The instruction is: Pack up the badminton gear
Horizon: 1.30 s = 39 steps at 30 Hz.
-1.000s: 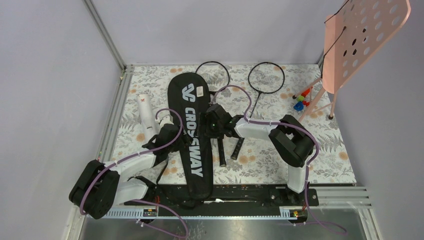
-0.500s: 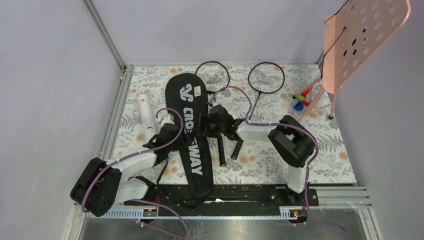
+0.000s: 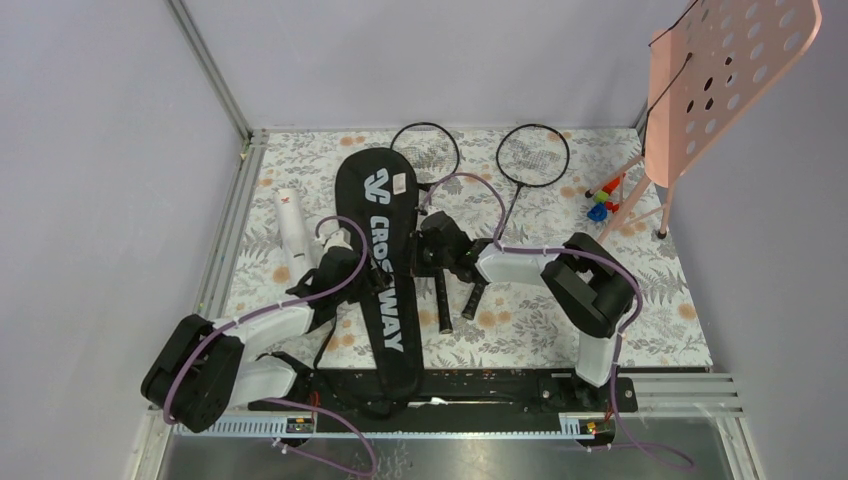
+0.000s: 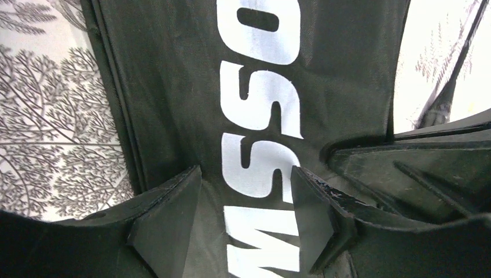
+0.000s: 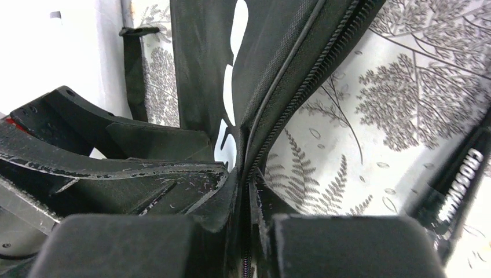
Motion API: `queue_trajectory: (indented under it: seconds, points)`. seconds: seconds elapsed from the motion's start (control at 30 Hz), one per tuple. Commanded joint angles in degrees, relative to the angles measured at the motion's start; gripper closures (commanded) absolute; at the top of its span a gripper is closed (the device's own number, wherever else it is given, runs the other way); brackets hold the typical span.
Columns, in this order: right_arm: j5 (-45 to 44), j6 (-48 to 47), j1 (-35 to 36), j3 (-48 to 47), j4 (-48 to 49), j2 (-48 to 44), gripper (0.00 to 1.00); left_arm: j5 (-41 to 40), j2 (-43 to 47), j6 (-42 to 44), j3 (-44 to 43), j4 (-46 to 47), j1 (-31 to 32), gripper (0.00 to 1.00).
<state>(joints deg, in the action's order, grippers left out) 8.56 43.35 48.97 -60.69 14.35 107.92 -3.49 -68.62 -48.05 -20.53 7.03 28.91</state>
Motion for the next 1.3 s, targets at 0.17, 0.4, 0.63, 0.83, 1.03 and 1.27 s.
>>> queue_trajectory:
  seconds: [0.17, 0.4, 0.63, 0.83, 1.03, 1.27]
  points:
    - [-1.67, -27.4, 0.62, 0.47, -9.4, -14.61, 1.0, 1.04, 10.81, 1.74, -7.46, -12.98, 0.19, 0.33]
    - [-2.71, -35.63, 1.01, 0.48, -12.76, -18.86, 1.0, -1.35, 10.93, 4.62, -21.14, -17.65, 0.14, 0.16]
    - [-7.9, -40.77, 3.45, -2.47, -17.75, -18.41, 1.0, 0.09, -0.4, 8.53, -34.15, -20.29, 0.19, 0.01]
    - [-12.23, -42.36, 4.82, -2.68, -18.35, -18.76, 1.0, 0.27, -10.11, 10.92, -43.42, -27.41, 0.19, 0.01]
    - [-16.48, -43.04, 7.06, -3.77, -19.49, -18.32, 1.0, 1.38, -14.06, 10.91, -44.76, -26.55, 1.11, 0.01]
    - [-16.85, -43.05, 8.41, -4.24, -19.01, -17.58, 1.0, 1.38, -16.68, 11.08, -45.54, -26.41, 1.67, 0.03]
